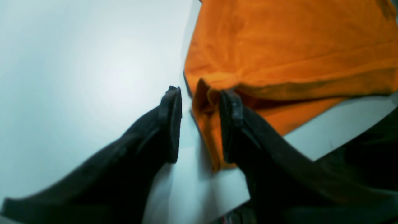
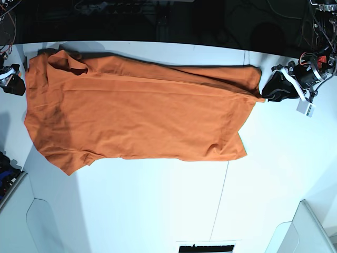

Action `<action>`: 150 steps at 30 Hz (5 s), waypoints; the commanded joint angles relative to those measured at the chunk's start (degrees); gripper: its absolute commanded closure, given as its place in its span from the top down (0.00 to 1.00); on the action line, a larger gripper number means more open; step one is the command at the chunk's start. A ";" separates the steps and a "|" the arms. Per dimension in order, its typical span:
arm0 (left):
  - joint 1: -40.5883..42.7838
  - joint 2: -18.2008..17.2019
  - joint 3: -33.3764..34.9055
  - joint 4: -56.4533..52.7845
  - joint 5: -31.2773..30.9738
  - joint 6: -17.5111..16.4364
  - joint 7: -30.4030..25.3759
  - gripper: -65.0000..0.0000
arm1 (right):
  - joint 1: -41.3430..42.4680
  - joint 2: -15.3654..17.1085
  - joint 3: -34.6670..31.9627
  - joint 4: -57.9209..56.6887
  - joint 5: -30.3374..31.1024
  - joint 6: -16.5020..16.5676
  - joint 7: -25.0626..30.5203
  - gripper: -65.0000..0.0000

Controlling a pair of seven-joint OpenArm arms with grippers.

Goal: Layout the t-shirt on the table in an organized manner, then fold the t-shirt properly
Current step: 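Pull the hem corner with the left gripper to tighten the fold, then release the shirt with the left gripper and move it to the opposite side edge, then grasp the opposite side edge with both grippers and fold it over, then carry the hem end with the left gripper toward the collar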

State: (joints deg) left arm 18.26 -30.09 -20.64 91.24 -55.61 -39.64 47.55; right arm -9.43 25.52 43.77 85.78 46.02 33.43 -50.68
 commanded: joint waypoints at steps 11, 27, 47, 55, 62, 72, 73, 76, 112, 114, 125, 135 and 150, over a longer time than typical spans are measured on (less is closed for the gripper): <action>-6.23 -2.21 -0.48 0.94 -1.36 -0.36 -1.18 0.49 | 11.87 2.25 -2.05 -1.73 -2.21 -0.70 4.04 0.38; -9.05 -6.29 1.20 0.20 3.74 -0.36 -8.79 0.59 | 34.34 2.23 -14.91 -26.12 -17.84 -3.72 16.76 0.38; -41.11 1.90 22.60 -39.56 17.25 0.00 -20.15 0.61 | 41.00 2.23 -17.22 -45.88 -24.63 -3.63 21.97 0.38; -42.05 5.07 22.62 -41.51 19.69 0.00 -20.28 0.61 | 41.03 1.73 -17.31 -45.88 -24.37 -2.93 21.99 0.38; -42.05 5.33 22.62 -41.51 20.87 -0.02 -20.28 0.58 | 41.13 0.59 -20.35 -45.90 -24.41 -2.97 22.34 0.38; -42.07 5.31 22.62 -41.51 22.49 -0.26 -20.31 0.22 | 41.18 0.28 -26.60 -45.88 -24.35 -2.97 22.69 0.35; -42.07 5.31 22.62 -41.48 22.47 -0.36 -20.31 0.14 | 41.18 0.31 -26.60 -45.88 -24.09 -2.97 22.88 0.31; -42.10 5.25 22.62 -41.46 22.45 -0.36 -20.31 0.00 | 41.18 0.35 -26.60 -45.75 -24.00 -2.97 23.50 0.06; -38.45 -8.20 22.62 -25.03 -10.21 -0.36 17.97 0.00 | 16.44 8.81 -20.41 -11.34 -4.92 -0.55 11.06 0.00; -37.33 -8.35 22.62 -22.86 -12.70 -0.36 20.35 0.00 | 14.29 8.76 -18.67 -9.70 -3.63 -0.31 10.29 0.00; -28.39 -9.49 22.56 -6.08 -14.25 -0.36 22.38 0.00 | 3.80 8.76 -8.72 -1.38 2.84 0.31 6.62 0.00; -23.85 -9.44 22.56 -4.90 -14.73 -0.36 23.41 0.30 | -1.25 8.31 -8.50 -0.02 5.86 0.44 5.03 0.00; -19.67 1.36 17.94 14.82 -19.63 -0.36 22.95 0.51 | -1.25 7.63 -8.52 -0.02 5.38 0.44 5.62 0.00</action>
State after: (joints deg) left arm -0.91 -27.88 -2.26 105.45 -74.46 -39.70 71.00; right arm -11.11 31.70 34.65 84.82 50.35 33.41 -46.33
